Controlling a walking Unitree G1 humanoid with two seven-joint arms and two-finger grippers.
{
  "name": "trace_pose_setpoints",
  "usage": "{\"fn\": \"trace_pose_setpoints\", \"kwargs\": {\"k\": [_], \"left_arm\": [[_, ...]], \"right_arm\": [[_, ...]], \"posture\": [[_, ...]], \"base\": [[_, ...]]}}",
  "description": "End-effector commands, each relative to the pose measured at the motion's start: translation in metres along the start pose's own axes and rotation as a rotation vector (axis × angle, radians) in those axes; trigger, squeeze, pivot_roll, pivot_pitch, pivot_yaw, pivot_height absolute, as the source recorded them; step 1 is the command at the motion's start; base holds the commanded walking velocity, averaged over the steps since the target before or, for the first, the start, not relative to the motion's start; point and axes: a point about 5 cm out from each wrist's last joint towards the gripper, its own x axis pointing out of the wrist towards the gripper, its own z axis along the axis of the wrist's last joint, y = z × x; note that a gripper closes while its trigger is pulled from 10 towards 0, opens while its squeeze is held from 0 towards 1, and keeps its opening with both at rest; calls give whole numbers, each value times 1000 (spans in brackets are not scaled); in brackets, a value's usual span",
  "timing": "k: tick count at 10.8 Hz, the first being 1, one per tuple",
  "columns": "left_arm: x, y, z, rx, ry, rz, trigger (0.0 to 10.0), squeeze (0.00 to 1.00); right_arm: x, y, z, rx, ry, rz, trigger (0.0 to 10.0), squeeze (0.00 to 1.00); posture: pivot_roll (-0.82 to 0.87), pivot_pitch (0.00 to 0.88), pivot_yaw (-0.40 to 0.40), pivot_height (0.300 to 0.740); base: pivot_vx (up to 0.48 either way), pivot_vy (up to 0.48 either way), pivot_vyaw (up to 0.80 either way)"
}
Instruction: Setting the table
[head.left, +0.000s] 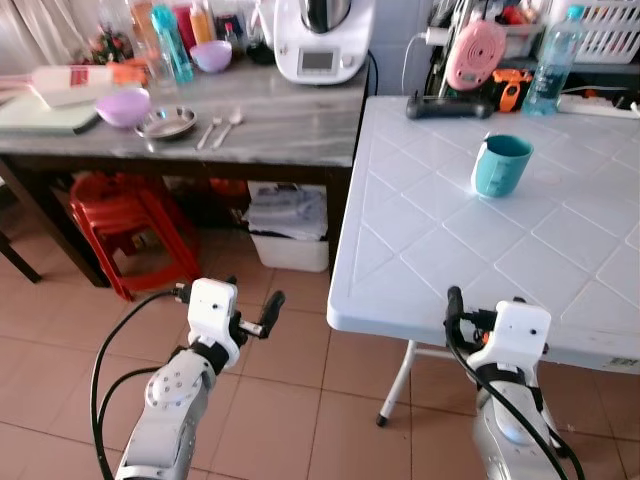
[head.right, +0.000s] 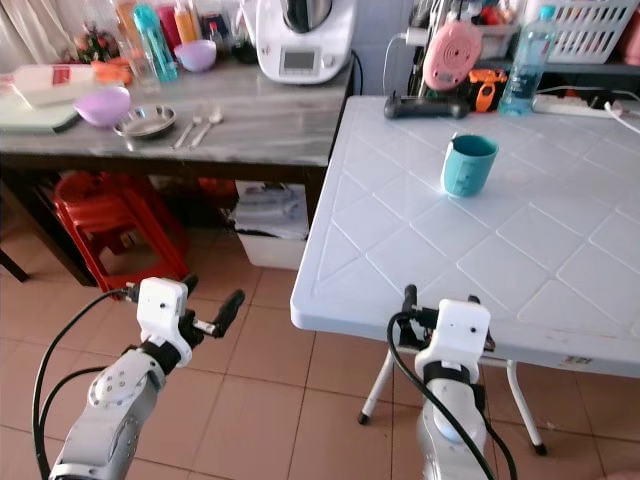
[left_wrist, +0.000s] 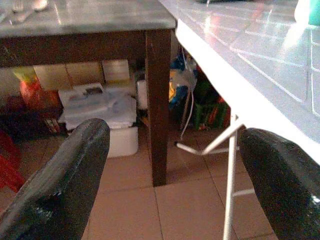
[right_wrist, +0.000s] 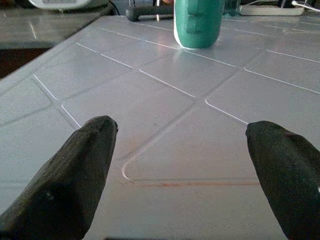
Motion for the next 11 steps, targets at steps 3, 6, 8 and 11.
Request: {"fn": "trace_pose_setpoints", "kwargs": {"k": [3,6,8,11], "left_arm": [[4,-5,1,-22,-13,18,10000,0],[10,-8,0,-45,-15,35,10000,0],[12,-10,2,-56,-30,22,10000,0],[19,-13,18,-113,-112,0,10000,0]], "right_arm": [[-1,-9,7,-39,-7,20,10000,0],[5,-13,13,-63,-16,27,10000,0],[6,-11,15,-65,-26,31,10000,0],[9,-13,34,-96,-115,22,10000,0]], "posture": [[7,77,10,740],[-11,61,-5,740],[-15,57,0,740],[-30,55,17,740]], "base": [[0,0,0],[0,0,0],[0,0,0],[0,0,0]]}}
